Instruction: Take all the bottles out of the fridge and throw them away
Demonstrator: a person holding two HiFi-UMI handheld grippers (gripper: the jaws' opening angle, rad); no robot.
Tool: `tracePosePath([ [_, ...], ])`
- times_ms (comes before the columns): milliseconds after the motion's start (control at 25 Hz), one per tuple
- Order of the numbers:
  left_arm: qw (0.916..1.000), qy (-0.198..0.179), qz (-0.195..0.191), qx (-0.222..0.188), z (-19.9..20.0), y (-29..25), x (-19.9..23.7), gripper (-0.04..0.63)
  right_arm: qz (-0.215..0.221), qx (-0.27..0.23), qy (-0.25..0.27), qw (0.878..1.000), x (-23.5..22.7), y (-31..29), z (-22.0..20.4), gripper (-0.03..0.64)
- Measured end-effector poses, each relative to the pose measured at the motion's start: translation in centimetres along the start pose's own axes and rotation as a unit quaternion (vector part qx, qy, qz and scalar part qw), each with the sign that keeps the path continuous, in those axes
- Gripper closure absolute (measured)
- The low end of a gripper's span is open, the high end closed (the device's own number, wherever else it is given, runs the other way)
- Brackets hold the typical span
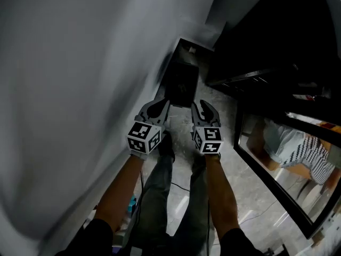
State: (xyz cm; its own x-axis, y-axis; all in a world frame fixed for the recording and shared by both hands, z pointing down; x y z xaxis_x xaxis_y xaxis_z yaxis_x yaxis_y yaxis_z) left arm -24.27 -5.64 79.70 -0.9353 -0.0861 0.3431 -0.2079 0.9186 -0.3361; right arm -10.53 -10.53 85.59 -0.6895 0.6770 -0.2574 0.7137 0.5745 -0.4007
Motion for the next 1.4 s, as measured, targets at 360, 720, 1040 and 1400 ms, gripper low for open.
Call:
tracePosePath([
  [360,0.9985,-0.011,-0.044,-0.029,9.9,1.3,-10.5,0.589,-0.07,-0.048,0.007,0.996,-1.6,12.4,12.9,0.609],
  [720,0.9897,0.001,-0.123,-0.073,23.6,3.2,-24.4,0.589,-0.128,-0.103,-0.01,0.986,-1.8,27.2,26.2,0.609],
  [1040,0.9797,-0.012,-0.182,-0.083,31.1,5.4,-33.5,0.589,-0.18,-0.152,-0.048,0.971,-3.2,37.2,32.3,0.609],
  [1400,0.975,-0.016,-0.21,-0.071,33.0,6.8,-37.6,0.589,-0.223,-0.174,-0.056,0.957,-6.1,43.3,34.8,0.609],
])
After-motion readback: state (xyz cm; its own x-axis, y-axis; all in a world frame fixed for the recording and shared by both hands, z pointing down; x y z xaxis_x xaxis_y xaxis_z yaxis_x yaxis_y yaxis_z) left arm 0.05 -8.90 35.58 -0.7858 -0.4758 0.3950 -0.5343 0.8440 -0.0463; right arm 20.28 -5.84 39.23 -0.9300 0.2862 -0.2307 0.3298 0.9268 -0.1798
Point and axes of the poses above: the fingertips, and each gripper's own axes: y backward along the fingers, x to its left, z out of its top, the point moved 4 cm from there along y, backward along the fingers, and after that the axes turned 10 degrees about -x, right-handed, at the moved point
